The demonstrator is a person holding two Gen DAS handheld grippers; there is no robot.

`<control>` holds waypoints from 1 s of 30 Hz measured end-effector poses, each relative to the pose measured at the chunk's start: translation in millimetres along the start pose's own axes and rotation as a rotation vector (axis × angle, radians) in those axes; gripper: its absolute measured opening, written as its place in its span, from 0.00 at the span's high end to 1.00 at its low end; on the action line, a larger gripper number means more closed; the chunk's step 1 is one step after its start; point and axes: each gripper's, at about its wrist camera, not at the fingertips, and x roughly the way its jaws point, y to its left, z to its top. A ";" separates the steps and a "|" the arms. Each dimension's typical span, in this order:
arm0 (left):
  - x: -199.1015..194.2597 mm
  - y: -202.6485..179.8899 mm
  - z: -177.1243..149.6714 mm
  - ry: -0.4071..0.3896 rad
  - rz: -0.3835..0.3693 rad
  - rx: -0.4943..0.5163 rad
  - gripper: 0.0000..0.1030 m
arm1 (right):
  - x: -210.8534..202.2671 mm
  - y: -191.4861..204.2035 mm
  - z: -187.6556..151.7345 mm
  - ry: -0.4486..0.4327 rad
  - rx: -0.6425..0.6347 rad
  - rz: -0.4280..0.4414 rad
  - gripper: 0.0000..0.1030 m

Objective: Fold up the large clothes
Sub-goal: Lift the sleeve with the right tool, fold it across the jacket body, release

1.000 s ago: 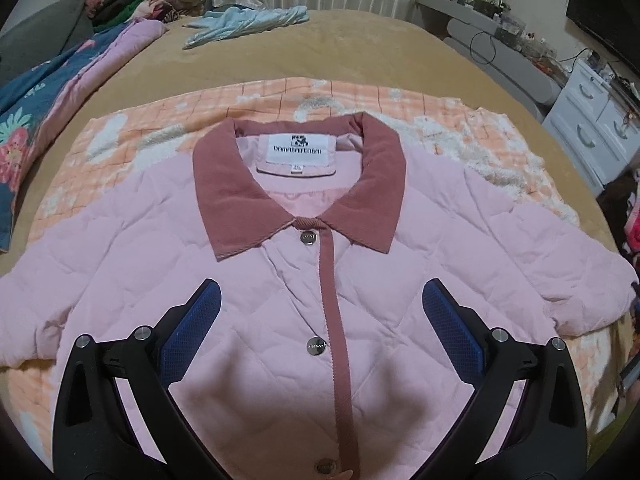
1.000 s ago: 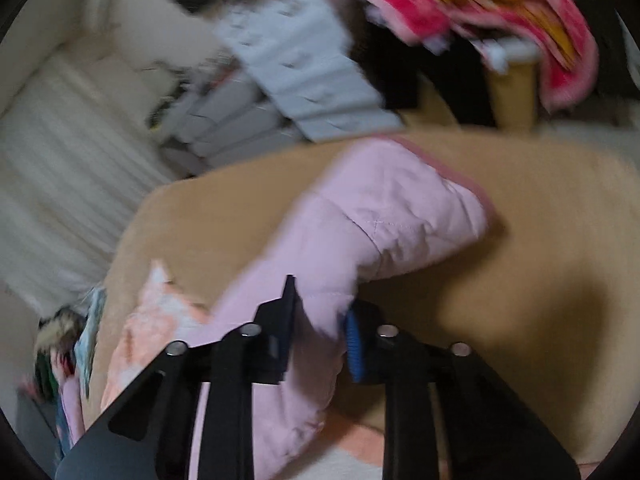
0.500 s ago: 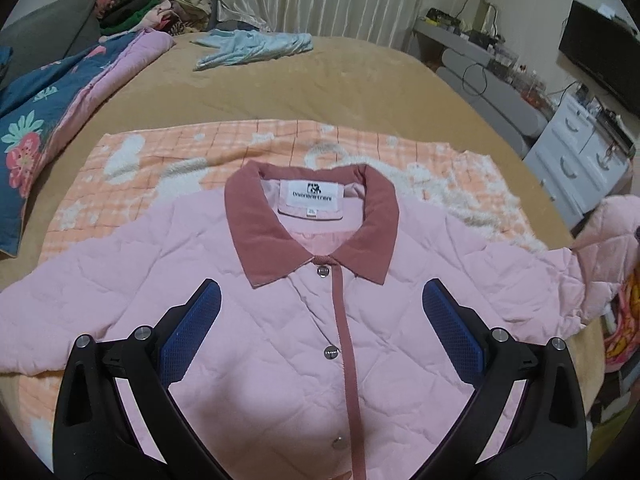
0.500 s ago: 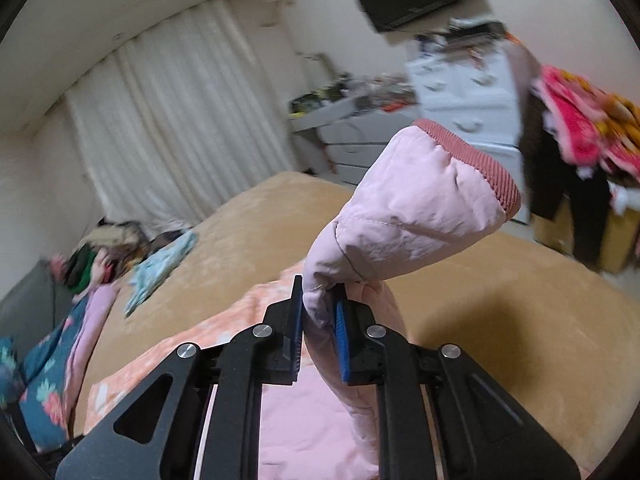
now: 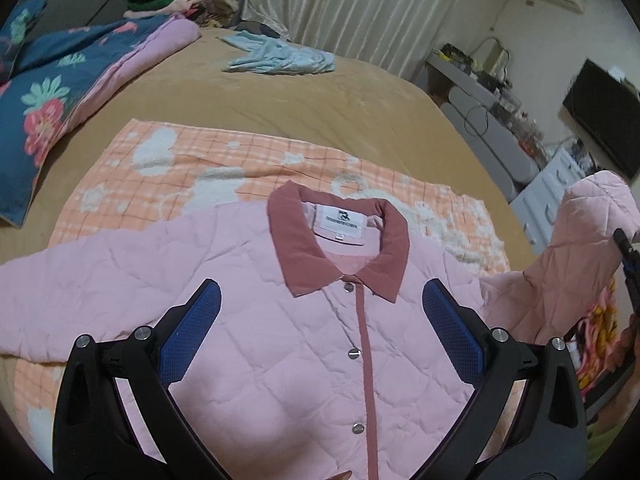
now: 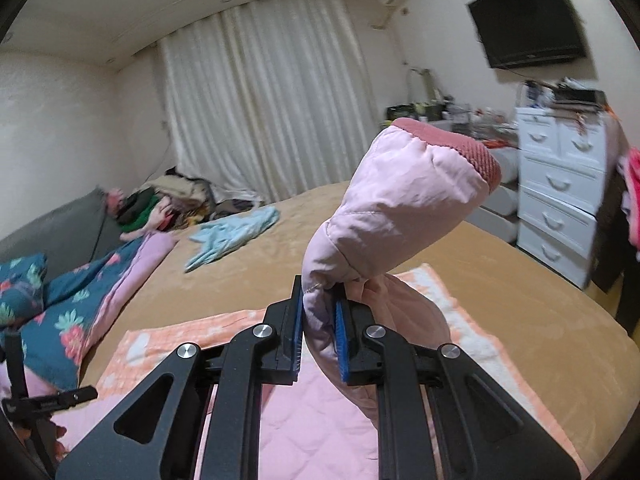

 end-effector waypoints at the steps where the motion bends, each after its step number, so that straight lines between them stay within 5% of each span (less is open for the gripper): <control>1: -1.4 5.0 0.4 -0.001 -0.001 -0.011 0.08 | 0.8 7.7 -1.4 0.002 -0.008 0.007 0.88; 16: -21.4 73.8 -5.0 -0.031 -0.054 -0.134 0.08 | 37.8 128.3 -50.1 0.100 -0.159 0.170 0.88; 30: -18.6 106.8 -23.2 -0.018 -0.138 -0.207 0.08 | 72.3 189.0 -131.0 0.232 -0.265 0.249 0.88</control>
